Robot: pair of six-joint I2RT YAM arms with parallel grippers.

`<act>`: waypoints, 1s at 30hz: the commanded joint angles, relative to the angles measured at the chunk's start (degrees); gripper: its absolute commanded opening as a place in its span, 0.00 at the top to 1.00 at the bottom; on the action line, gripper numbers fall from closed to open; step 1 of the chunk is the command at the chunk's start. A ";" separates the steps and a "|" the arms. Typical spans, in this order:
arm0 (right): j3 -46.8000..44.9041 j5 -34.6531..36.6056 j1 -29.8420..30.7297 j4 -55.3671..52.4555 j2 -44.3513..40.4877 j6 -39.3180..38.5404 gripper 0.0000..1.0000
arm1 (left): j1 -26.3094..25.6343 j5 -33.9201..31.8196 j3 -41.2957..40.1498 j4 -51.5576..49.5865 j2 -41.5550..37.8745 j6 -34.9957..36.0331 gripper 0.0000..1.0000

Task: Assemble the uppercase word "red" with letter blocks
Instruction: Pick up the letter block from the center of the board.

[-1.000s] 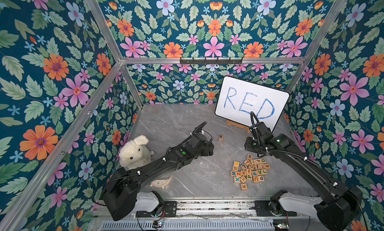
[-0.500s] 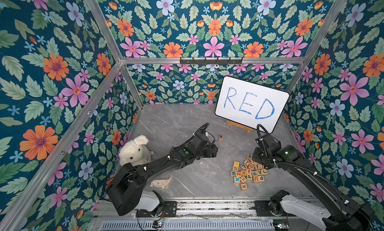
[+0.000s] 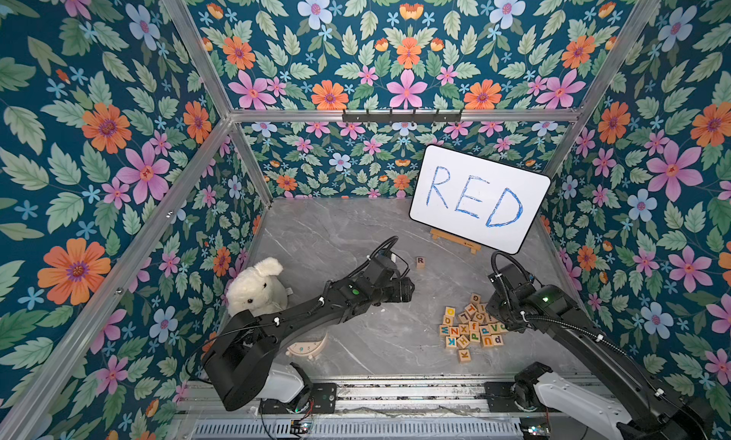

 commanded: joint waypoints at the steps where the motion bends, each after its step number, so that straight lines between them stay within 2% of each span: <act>1: -1.03 1.47 -2.03 -1.43 -0.29 1.43 0.55 | -0.03 -0.69 -0.93 1.39 -0.24 -1.33 0.15; 8: -6.81 -6.63 -15.23 4.73 -3.89 -2.33 0.55 | -0.12 -2.00 -2.21 1.39 -2.09 -0.93 0.16; 12: -8.63 -9.07 -20.55 7.21 -3.67 -5.22 0.55 | -0.10 -2.09 -2.72 1.36 -2.65 -0.81 0.15; 23: -9.52 -11.77 -28.38 13.20 3.02 -10.04 0.56 | -0.12 -3.66 -4.07 1.14 -4.73 -0.77 0.16; 30: -10.43 -15.86 -36.01 18.81 7.94 -12.28 0.56 | -0.11 -5.07 -5.18 1.01 -6.27 -0.45 0.15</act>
